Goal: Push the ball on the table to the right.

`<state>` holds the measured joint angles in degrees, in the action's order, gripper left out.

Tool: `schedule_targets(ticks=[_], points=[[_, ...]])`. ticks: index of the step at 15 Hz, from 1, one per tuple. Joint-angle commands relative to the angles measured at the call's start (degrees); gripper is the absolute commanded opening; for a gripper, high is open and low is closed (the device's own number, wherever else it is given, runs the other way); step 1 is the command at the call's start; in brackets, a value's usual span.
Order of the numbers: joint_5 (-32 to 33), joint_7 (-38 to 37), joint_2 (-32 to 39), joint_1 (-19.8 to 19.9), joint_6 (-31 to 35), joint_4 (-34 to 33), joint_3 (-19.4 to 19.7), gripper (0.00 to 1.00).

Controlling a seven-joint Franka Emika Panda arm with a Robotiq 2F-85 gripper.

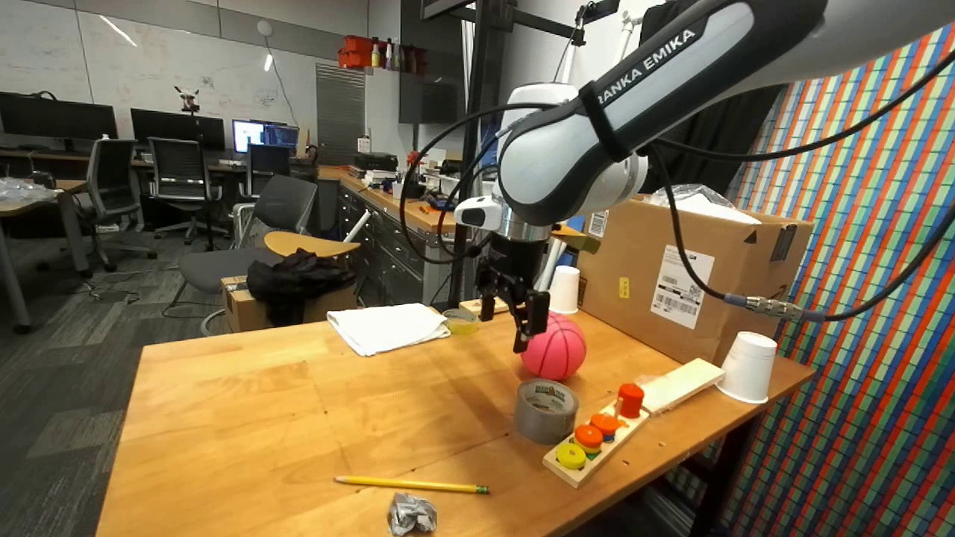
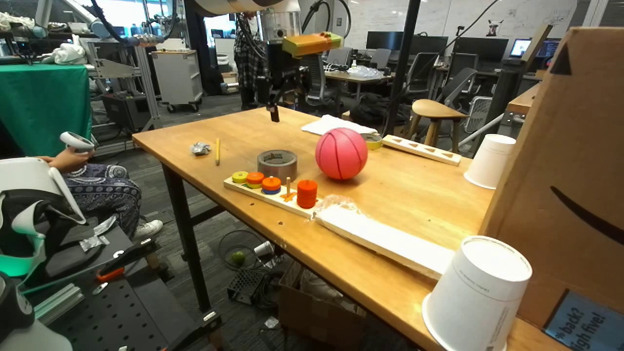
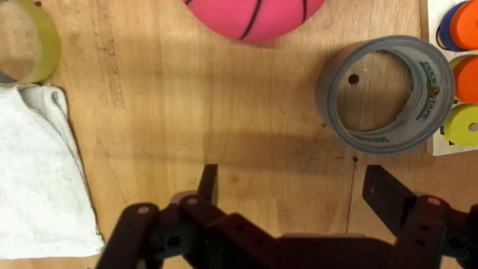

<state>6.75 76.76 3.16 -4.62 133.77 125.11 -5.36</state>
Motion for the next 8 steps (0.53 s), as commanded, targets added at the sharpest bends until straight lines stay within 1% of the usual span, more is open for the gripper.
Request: schedule_targets(ticks=[1,4,6,8], points=[[-1.16,3.55,3.21,1.79,-4.61,-2.93,1.12,1.00],[-0.18,2.70,5.38,3.21,-6.91,-4.25,2.12,1.00],[-0.33,2.93,6.27,4.01,-8.25,-5.12,2.43,1.00],[0.99,3.80,7.21,4.67,-8.84,-6.12,2.84,1.00]])
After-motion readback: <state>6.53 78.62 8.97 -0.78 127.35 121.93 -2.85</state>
